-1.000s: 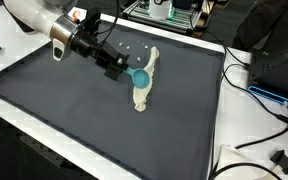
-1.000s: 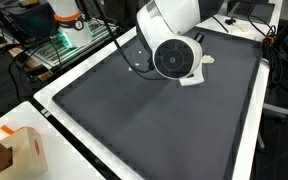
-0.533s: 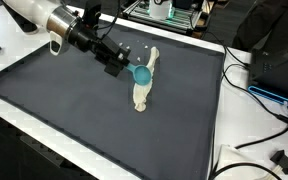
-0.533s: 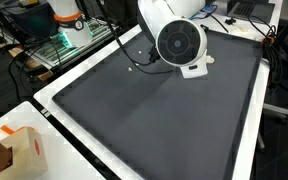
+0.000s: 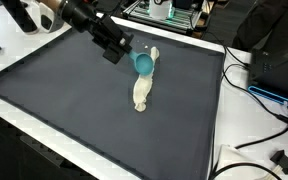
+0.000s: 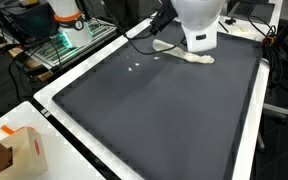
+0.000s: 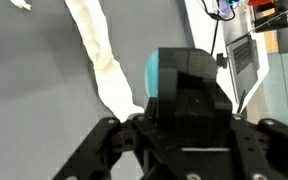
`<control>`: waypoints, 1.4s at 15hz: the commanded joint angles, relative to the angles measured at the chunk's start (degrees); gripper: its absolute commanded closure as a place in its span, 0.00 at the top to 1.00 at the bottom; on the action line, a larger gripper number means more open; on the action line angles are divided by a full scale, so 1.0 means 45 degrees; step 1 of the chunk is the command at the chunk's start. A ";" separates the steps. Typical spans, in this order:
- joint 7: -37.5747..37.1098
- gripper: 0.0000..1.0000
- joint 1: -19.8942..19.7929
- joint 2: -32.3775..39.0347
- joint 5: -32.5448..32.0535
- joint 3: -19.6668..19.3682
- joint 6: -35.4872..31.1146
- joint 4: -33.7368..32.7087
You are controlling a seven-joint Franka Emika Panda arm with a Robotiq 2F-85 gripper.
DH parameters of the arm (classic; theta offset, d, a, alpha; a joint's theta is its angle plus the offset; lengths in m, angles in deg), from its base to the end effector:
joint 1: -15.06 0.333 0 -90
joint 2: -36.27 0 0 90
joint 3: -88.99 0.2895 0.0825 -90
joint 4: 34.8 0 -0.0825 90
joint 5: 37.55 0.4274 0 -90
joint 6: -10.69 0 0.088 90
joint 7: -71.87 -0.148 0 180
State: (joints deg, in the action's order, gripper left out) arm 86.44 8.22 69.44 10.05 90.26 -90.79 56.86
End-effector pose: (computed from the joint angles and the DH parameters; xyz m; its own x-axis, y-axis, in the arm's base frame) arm 0.6775 0.0275 0.2184 0.9571 -0.0659 -0.2822 -0.2541 -0.6588 -0.7081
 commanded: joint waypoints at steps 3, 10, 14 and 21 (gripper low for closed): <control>-0.2701 0.25 0.0888 -0.1622 -0.1719 -0.0370 -0.0547 0.0883; -0.5888 0.25 0.1721 -0.2374 -0.4179 -0.0297 -0.0589 0.0643; -0.7412 0.25 0.2255 -0.2715 -0.5793 -0.0289 -0.0916 0.0569; -0.9190 0.25 0.3050 -0.3246 -0.8474 -0.0271 -0.0947 0.0582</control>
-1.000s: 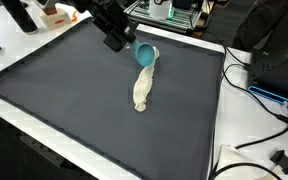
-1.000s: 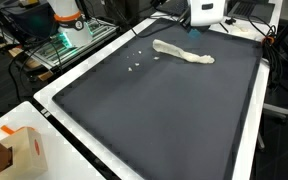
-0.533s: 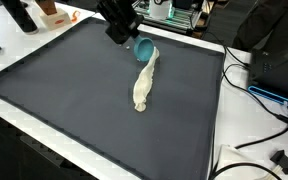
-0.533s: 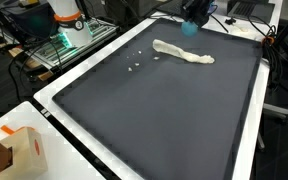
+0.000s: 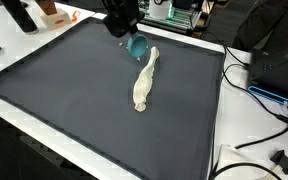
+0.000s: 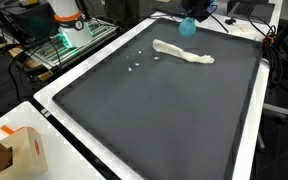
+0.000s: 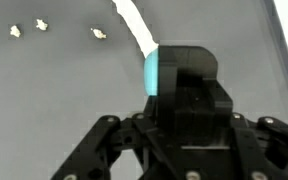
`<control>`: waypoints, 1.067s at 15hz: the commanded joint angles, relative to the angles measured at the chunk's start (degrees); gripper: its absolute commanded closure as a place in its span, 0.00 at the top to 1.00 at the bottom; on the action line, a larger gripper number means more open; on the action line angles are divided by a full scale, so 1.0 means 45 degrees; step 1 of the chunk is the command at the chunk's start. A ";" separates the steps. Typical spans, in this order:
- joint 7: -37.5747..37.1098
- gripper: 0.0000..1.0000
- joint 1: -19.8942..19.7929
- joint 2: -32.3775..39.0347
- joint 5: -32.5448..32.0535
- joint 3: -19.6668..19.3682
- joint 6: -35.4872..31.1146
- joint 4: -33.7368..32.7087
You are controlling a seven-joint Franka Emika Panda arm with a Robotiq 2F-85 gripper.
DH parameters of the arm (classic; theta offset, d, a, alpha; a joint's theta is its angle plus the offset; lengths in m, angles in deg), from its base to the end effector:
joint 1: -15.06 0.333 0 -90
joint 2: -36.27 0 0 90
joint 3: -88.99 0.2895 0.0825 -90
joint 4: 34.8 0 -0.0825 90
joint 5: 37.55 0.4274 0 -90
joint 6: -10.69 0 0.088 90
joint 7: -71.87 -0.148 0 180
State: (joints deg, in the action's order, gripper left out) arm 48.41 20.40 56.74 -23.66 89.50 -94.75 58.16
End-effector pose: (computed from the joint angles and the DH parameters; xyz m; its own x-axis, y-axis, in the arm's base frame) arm 0.6651 0.0966 0.3256 0.9082 -0.3542 -0.2231 -0.3905 -0.9089 -0.1466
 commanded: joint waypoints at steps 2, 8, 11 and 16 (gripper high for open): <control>-0.0387 0.25 0.0148 -0.0112 -0.0712 0.0055 0.0031 -0.0026; -0.1175 0.25 0.0432 0.0183 -0.1372 -0.0045 0.0179 -0.0199; -0.3019 0.25 0.1104 0.0745 -0.3108 -0.0246 0.0546 -0.0437; -0.5576 0.25 0.2032 0.2013 -0.5327 -0.0384 0.1975 -0.1236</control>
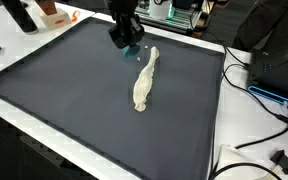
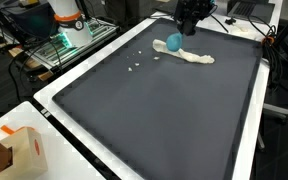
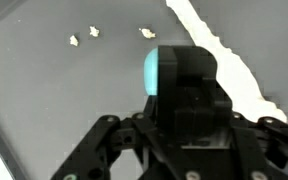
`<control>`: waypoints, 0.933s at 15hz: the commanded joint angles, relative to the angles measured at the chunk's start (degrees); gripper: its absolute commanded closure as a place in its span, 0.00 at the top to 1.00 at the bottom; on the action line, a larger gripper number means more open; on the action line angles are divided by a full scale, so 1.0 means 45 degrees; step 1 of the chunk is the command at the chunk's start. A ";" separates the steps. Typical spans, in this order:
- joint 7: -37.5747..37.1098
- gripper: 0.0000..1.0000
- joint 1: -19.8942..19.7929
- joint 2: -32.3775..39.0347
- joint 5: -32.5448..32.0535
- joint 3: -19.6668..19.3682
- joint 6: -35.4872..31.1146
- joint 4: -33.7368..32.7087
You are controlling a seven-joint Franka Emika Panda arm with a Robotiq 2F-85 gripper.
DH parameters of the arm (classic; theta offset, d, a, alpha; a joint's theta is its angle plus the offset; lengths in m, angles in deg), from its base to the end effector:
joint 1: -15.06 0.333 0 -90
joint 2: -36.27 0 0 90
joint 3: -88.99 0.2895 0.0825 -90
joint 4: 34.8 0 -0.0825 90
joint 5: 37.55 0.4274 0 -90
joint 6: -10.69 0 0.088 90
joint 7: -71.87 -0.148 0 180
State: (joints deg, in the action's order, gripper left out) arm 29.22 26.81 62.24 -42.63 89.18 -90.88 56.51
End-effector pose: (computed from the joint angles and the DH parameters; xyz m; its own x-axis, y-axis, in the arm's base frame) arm 0.6515 0.1261 0.2687 0.8561 -0.4954 -0.1473 -0.4548 -0.8574 0.2407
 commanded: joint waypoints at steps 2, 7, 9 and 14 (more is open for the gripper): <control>-0.2142 0.25 0.0919 0.1394 -0.1812 -0.0388 0.2028 -0.1435; -0.3223 0.25 0.1408 0.2962 -0.3022 -0.0487 0.4489 -0.3121; -0.3248 0.25 0.1515 0.3638 -0.3310 -0.0525 0.5258 -0.3871; -0.2850 0.25 0.1955 0.5106 -0.4452 -0.0746 0.6163 -0.5399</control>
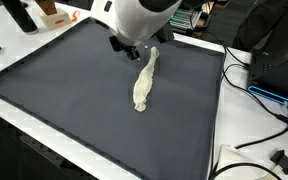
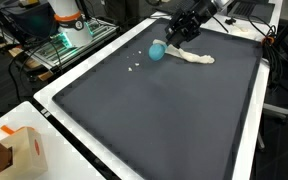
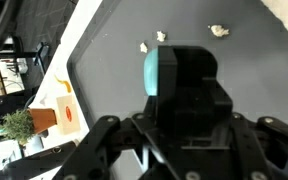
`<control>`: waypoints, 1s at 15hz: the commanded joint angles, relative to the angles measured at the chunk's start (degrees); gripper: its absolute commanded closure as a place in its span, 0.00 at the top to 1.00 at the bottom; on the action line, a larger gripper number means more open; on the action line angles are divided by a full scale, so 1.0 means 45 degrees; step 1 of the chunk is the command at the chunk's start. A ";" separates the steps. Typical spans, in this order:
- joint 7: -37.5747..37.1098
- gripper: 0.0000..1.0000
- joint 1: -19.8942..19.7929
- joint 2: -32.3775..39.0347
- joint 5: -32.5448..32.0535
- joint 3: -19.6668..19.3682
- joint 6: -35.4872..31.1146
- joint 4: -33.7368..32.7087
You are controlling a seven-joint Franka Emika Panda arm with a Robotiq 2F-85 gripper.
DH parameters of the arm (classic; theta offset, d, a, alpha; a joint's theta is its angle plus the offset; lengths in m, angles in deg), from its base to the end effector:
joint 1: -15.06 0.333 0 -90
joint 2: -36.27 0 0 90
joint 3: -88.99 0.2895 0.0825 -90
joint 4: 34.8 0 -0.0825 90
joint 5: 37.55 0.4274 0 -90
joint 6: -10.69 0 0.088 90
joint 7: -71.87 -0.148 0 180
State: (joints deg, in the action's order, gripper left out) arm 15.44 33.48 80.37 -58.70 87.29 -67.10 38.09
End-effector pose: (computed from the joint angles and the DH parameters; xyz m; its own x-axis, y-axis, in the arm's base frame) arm 0.6474 0.1359 0.2039 0.7858 -0.6158 -0.0575 -0.4062 -0.5839 0.7029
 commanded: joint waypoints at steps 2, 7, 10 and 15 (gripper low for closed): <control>0.0397 0.25 0.0674 0.1571 -0.1432 -0.0419 0.1137 -0.1754; 0.1037 0.25 0.1123 0.2519 -0.2391 -0.0581 0.1244 -0.2524; 0.1483 0.25 0.1295 0.2813 -0.2752 -0.0631 0.1022 -0.2767; 0.2054 0.25 0.1343 0.2864 -0.3084 -0.0484 0.0650 -0.2873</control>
State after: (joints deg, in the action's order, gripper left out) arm 22.16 38.99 92.35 -70.63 85.35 -63.78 26.60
